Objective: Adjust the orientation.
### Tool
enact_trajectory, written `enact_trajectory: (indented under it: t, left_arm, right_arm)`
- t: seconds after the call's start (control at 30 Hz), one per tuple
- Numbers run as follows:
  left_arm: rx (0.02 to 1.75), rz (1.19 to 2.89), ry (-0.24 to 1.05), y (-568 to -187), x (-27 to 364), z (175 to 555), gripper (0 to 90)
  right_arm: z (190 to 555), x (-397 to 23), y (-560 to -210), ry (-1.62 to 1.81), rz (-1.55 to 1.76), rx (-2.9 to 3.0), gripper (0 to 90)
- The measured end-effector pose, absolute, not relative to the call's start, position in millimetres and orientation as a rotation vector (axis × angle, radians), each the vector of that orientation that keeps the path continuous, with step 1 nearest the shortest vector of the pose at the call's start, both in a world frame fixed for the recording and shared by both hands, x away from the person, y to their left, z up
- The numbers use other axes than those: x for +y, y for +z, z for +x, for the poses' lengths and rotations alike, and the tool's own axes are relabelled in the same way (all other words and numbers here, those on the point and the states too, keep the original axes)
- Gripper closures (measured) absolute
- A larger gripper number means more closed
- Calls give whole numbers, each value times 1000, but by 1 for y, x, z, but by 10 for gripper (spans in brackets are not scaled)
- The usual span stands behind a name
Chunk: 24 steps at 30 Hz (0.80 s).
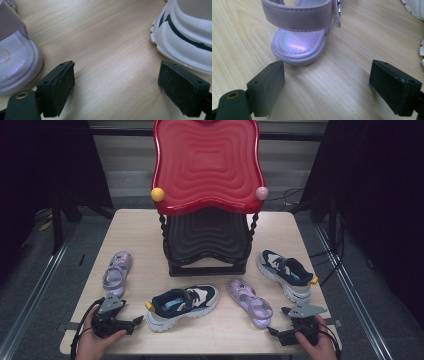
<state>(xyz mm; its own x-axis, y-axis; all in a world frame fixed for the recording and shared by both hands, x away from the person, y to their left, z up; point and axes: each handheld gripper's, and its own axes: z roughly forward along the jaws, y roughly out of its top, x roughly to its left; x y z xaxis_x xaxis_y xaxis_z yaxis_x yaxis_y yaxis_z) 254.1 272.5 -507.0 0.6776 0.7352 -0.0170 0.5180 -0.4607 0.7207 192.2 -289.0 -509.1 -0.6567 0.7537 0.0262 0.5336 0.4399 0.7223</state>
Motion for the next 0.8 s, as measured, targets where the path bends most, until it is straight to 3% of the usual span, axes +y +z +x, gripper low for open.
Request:
enact_trajectory:
  t: [0.8]
  left_arm:
    - [1002, 2161, 403, -505, 267, 254, 155]
  right_arm:
    - [191, -290, -509, 1039, 1111, 2398, 125]
